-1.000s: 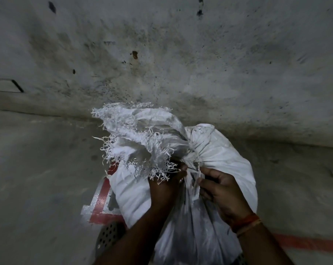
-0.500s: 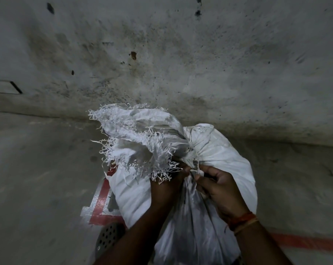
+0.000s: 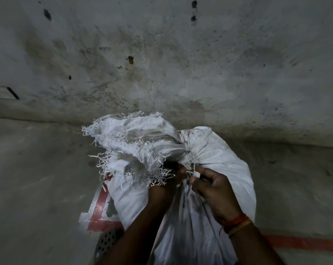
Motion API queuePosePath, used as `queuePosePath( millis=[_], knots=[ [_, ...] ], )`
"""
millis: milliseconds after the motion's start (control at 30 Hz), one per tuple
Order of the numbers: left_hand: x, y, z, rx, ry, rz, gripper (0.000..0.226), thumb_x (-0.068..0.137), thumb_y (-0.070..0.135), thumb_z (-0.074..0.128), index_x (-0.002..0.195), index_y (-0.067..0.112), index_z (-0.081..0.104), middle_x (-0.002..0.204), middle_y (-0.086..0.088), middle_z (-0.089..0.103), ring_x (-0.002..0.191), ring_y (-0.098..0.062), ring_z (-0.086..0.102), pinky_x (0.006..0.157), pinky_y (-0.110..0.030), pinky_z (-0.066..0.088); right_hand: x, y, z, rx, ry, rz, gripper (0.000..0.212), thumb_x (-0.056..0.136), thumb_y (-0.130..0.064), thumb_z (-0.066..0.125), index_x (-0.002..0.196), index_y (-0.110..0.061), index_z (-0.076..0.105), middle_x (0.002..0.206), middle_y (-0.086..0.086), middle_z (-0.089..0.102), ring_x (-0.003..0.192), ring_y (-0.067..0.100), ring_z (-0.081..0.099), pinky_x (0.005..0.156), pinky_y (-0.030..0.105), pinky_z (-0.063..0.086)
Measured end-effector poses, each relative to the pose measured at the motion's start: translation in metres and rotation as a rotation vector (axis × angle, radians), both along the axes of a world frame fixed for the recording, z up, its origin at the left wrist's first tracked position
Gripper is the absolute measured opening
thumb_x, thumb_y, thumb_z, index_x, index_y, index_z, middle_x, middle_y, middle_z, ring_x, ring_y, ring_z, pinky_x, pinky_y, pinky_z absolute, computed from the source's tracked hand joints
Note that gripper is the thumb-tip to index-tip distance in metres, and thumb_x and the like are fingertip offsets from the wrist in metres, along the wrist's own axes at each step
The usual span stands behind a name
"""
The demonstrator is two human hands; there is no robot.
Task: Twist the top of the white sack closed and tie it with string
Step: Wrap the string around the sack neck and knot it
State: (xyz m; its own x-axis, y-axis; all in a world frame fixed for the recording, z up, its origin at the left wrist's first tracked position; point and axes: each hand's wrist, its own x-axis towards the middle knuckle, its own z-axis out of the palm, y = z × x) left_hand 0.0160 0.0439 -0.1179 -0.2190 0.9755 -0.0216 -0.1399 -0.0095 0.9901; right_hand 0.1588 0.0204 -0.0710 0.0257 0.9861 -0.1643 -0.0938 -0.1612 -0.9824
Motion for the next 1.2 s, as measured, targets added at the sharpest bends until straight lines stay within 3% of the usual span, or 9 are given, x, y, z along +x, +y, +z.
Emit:
queuePosePath(
  millis=[400, 500, 567, 700, 800, 900, 1067, 1133, 1200],
  knots=[
    [-0.01, 0.004, 0.008, -0.069, 0.043, -0.176, 0.012, 0.091, 0.01, 0.071, 0.091, -0.002, 0.069, 0.093, -0.014, 0.073, 0.087, -0.024, 0.07, 0.083, -0.037, 0.057, -0.004, 0.004, -0.004, -0.056, 0.031, -0.077, 0.025, 0.092, 0.001, 0.062, 0.106, -0.018, 0.071, 0.1, 0.012, 0.077, 0.086, 0.019, 0.073, 0.07, 0.029, 0.057],
    [-0.017, 0.006, 0.013, -0.103, 0.231, -0.314, 0.042, 0.087, 0.054, 0.068, 0.088, 0.012, 0.072, 0.097, -0.012, 0.074, 0.097, -0.033, 0.07, 0.095, -0.056, 0.053, -0.004, 0.003, -0.005, -0.021, -0.005, -0.135, 0.031, 0.088, 0.001, 0.068, 0.11, -0.018, 0.058, 0.108, 0.012, 0.073, 0.09, 0.022, 0.074, 0.072, 0.038, 0.061],
    [-0.018, 0.006, 0.016, -0.175, 0.279, -0.382, 0.036, 0.091, 0.051, 0.066, 0.081, 0.017, 0.069, 0.107, -0.009, 0.071, 0.106, -0.031, 0.065, 0.106, -0.059, 0.043, -0.004, 0.004, -0.006, 0.034, -0.134, -0.128, 0.035, 0.084, -0.004, 0.072, 0.107, -0.028, 0.059, 0.103, 0.004, 0.075, 0.088, 0.024, 0.074, 0.076, 0.048, 0.062],
    [-0.014, 0.003, 0.02, -0.104, 0.089, -0.368, 0.055, 0.086, 0.044, 0.071, 0.082, -0.01, 0.059, 0.084, -0.012, 0.062, 0.081, -0.024, 0.057, 0.077, -0.044, 0.045, -0.012, 0.003, -0.004, 0.136, -0.365, -0.044, 0.031, 0.082, -0.015, 0.071, 0.101, -0.039, 0.07, 0.097, -0.014, 0.076, 0.083, 0.021, 0.071, 0.079, 0.051, 0.059],
    [-0.014, 0.002, 0.022, -0.163, -0.019, -0.332, 0.05, 0.069, 0.054, 0.083, 0.075, 0.006, 0.067, 0.082, -0.006, 0.063, 0.082, -0.019, 0.055, 0.081, -0.04, 0.046, -0.013, 0.005, -0.005, 0.132, -0.388, -0.06, 0.027, 0.088, -0.006, 0.066, 0.099, -0.03, 0.076, 0.092, -0.01, 0.078, 0.08, 0.02, 0.073, 0.08, 0.046, 0.06],
    [-0.014, 0.002, 0.019, -0.262, -0.062, -0.36, 0.016, 0.079, 0.03, 0.082, 0.068, 0.026, 0.072, 0.089, 0.008, 0.067, 0.095, -0.018, 0.057, 0.098, -0.037, 0.05, -0.012, 0.007, -0.006, 0.032, -0.225, -0.064, 0.026, 0.096, -0.002, 0.056, 0.108, -0.016, 0.075, 0.101, 0.003, 0.078, 0.095, 0.02, 0.075, 0.085, 0.038, 0.062],
    [-0.022, 0.0, 0.033, -0.358, -0.24, -0.455, 0.037, 0.097, 0.005, 0.058, 0.066, 0.025, 0.064, 0.042, 0.012, 0.063, 0.054, 0.004, 0.065, 0.06, -0.006, 0.051, -0.009, 0.007, -0.007, 0.094, -0.288, -0.028, 0.033, 0.091, 0.002, 0.062, 0.116, -0.016, 0.072, 0.113, -0.004, 0.075, 0.109, 0.008, 0.069, 0.099, 0.033, 0.054],
    [-0.019, 0.003, 0.034, -0.381, -0.309, -0.368, 0.008, 0.087, 0.02, 0.069, 0.085, 0.016, 0.062, 0.074, -0.007, 0.075, 0.062, 0.006, 0.07, 0.068, -0.007, 0.056, -0.008, 0.007, -0.007, 0.078, -0.262, -0.05, 0.031, 0.09, 0.004, 0.062, 0.112, -0.016, 0.072, 0.11, -0.004, 0.076, 0.107, 0.008, 0.07, 0.099, 0.034, 0.054],
    [-0.018, 0.004, 0.034, -0.28, -0.431, -0.291, 0.027, 0.076, 0.028, 0.083, 0.098, 0.015, 0.073, 0.109, -0.019, 0.07, 0.084, -0.014, 0.076, 0.085, -0.03, 0.062, -0.01, 0.008, -0.008, 0.063, -0.239, -0.073, 0.028, 0.089, 0.004, 0.063, 0.108, -0.015, 0.07, 0.107, -0.001, 0.077, 0.103, 0.01, 0.071, 0.095, 0.033, 0.056]
  ],
)
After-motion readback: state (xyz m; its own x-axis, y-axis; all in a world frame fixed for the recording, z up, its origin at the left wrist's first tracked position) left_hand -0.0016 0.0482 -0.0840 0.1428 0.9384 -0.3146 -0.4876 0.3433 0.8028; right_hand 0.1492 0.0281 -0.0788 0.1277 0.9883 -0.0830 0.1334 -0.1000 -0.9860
